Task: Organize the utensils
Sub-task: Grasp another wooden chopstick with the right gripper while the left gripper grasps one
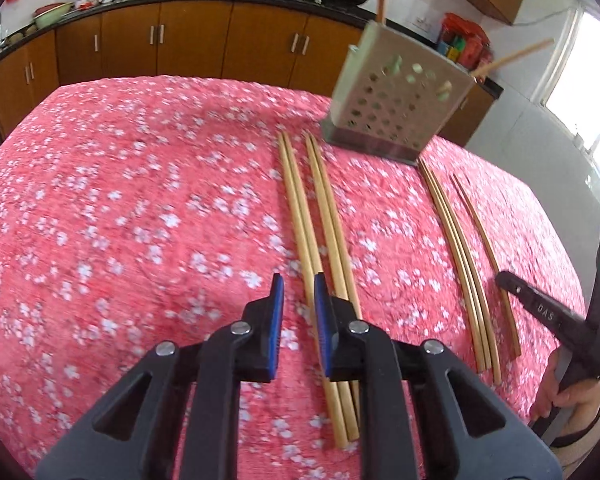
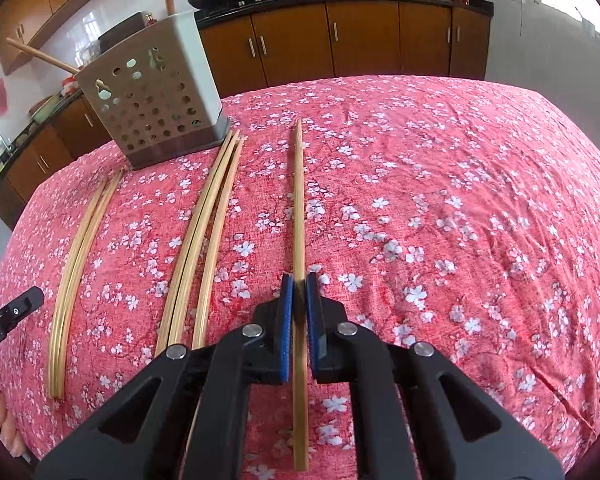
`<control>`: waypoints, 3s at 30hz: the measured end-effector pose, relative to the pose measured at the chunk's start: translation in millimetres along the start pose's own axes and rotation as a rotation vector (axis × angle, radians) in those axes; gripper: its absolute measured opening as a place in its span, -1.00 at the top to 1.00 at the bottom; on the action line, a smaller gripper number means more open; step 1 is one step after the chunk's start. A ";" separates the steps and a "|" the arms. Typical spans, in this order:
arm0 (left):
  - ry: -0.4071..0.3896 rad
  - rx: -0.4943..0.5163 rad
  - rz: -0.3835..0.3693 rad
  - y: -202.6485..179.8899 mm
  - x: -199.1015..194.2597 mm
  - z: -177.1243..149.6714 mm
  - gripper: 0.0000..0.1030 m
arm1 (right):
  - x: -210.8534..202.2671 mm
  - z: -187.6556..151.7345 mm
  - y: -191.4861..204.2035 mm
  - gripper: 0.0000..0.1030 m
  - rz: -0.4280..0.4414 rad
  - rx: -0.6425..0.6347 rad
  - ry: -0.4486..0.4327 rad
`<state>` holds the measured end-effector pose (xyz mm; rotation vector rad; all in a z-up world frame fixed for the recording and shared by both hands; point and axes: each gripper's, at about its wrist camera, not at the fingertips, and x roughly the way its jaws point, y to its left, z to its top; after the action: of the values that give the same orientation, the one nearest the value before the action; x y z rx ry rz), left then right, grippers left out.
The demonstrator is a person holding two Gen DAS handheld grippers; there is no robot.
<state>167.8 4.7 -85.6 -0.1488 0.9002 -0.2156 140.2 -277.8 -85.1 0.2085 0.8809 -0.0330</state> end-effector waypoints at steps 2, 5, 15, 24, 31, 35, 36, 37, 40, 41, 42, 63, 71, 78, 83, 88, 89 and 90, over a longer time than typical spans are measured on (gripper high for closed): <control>0.017 0.015 0.004 -4.5 5.3 -3.9 0.73 | 0.1 -0.4 0.6 0.85 0.002 0.000 -0.001; 0.022 0.033 0.019 -7.4 9.8 -7.7 0.73 | 3.3 -2.0 -0.7 0.85 0.009 0.001 -0.001; 0.032 0.052 0.019 -16.2 11.1 -10.4 0.73 | 2.0 -2.8 5.2 0.85 0.000 -0.033 -0.005; 0.003 -0.037 -0.022 -4.5 5.4 -6.5 0.76 | 0.8 -3.7 6.5 0.84 0.005 -0.047 -0.009; 0.006 -0.001 0.021 -9.3 12.1 -9.4 0.76 | 0.9 -4.1 5.9 0.84 0.011 -0.033 -0.010; 0.005 0.009 0.044 -10.5 14.4 -10.3 0.76 | 1.0 -3.5 4.5 0.85 0.013 -0.032 -0.011; 0.009 0.015 0.057 -10.1 15.1 -10.4 0.77 | 1.1 -3.7 5.2 0.84 0.013 -0.031 -0.011; 0.015 0.025 0.083 -10.4 17.8 -10.2 0.82 | 1.0 -3.6 4.8 0.85 0.014 -0.030 -0.011; 0.018 0.043 0.102 -11.8 18.9 -8.9 0.82 | 0.9 -3.7 5.2 0.85 0.012 -0.030 -0.011; 0.019 0.034 0.095 -10.4 18.8 -8.7 0.83 | 0.7 -3.8 5.7 0.84 0.008 -0.034 -0.011; 0.019 0.022 0.085 -8.3 18.8 -8.4 0.83 | 0.5 -4.2 6.6 0.84 0.005 -0.038 -0.011; -0.069 -0.159 0.080 67.8 13.5 4.2 0.80 | 14.1 10.0 -13.9 0.84 -0.029 0.006 -0.022; -0.077 -0.205 0.029 76.4 6.3 0.8 0.79 | 13.4 9.1 -16.5 0.84 -0.011 0.022 -0.023; -0.076 -0.200 0.043 73.7 7.5 2.7 0.79 | 12.2 9.5 -17.0 0.84 -0.009 0.023 -0.023; -0.066 -0.153 0.096 61.6 10.9 6.8 0.79 | 11.0 9.2 -14.9 0.84 -0.020 0.011 -0.020; -0.050 -0.063 0.170 44.8 9.3 2.0 0.79 | 2.3 -0.9 -8.1 0.83 -0.044 -0.038 -0.015; -0.050 -0.066 0.166 44.7 7.5 -0.1 0.79 | 0.8 -2.2 -8.6 0.83 -0.040 -0.035 -0.015; -0.051 -0.068 0.162 44.6 6.2 -1.8 0.79 | -0.8 -3.6 -9.4 0.83 -0.036 -0.030 -0.014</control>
<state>175.6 46.3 -101.1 -0.1432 0.8651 -0.0300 135.9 -286.4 -88.3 0.1636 0.8703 -0.0549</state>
